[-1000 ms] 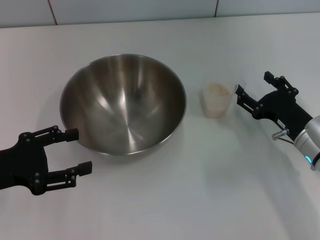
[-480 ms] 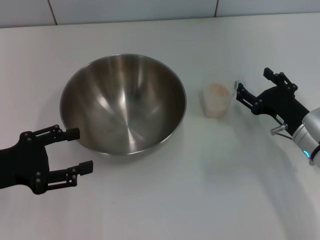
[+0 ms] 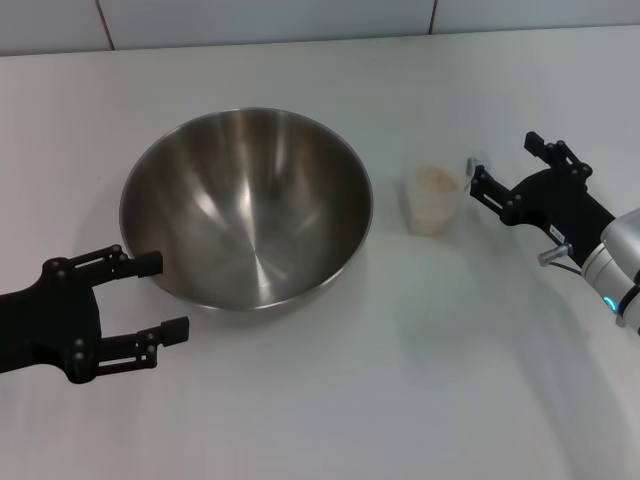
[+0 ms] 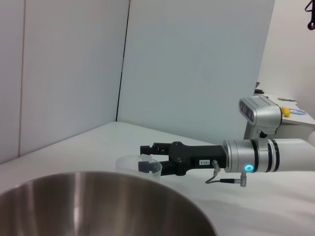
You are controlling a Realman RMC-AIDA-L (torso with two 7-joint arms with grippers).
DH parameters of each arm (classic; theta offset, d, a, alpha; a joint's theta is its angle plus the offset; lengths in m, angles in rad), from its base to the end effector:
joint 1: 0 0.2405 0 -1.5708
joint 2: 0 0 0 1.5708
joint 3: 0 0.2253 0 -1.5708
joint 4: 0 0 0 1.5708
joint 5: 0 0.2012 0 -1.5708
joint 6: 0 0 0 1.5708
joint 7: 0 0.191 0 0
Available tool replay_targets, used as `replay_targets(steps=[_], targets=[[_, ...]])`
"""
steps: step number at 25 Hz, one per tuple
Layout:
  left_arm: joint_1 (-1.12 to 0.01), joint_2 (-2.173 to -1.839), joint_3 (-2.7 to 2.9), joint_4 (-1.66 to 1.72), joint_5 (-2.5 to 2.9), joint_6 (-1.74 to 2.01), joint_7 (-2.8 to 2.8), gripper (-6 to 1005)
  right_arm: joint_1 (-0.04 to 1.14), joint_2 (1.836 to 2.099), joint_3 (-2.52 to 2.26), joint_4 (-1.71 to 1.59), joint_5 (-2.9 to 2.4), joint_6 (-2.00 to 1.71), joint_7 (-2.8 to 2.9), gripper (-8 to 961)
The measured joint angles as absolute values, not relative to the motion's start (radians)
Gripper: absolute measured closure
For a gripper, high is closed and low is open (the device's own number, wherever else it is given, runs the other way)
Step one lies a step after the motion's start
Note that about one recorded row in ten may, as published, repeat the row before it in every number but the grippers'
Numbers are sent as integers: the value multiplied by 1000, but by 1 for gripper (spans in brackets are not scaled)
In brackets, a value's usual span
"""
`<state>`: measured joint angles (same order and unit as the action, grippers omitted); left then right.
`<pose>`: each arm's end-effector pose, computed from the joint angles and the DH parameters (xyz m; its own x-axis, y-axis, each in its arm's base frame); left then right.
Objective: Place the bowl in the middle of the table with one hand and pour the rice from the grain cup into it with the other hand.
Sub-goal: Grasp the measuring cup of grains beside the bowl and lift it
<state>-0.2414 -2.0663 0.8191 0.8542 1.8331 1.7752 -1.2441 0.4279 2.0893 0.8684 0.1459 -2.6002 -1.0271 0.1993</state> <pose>-0.2372 0.2536 0.0036 0.8151 0.2099 0.5400 0.3406 -0.9276 -0.1535 0.2921 0.3459 -0.0546 0.7872 -0.1207 -0.6048 -0.6022 -0.3622 -0.7115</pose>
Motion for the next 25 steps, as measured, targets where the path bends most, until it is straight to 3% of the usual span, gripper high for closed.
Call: replay_targets(steps=[9,14,25], targets=[[-249,-2066,819,851,1833,1774,-1244,188,432,2089,851,146,-2623,-1030,163,284],[-248,-2066,818,852,1832,1776,-1244,188,430,2089,853,146,-2622,-1030,163,495],[-249,-2066,819,852,1832,1776,-1245,188,425,2089,852,146,-2621,-1029,162,720]])
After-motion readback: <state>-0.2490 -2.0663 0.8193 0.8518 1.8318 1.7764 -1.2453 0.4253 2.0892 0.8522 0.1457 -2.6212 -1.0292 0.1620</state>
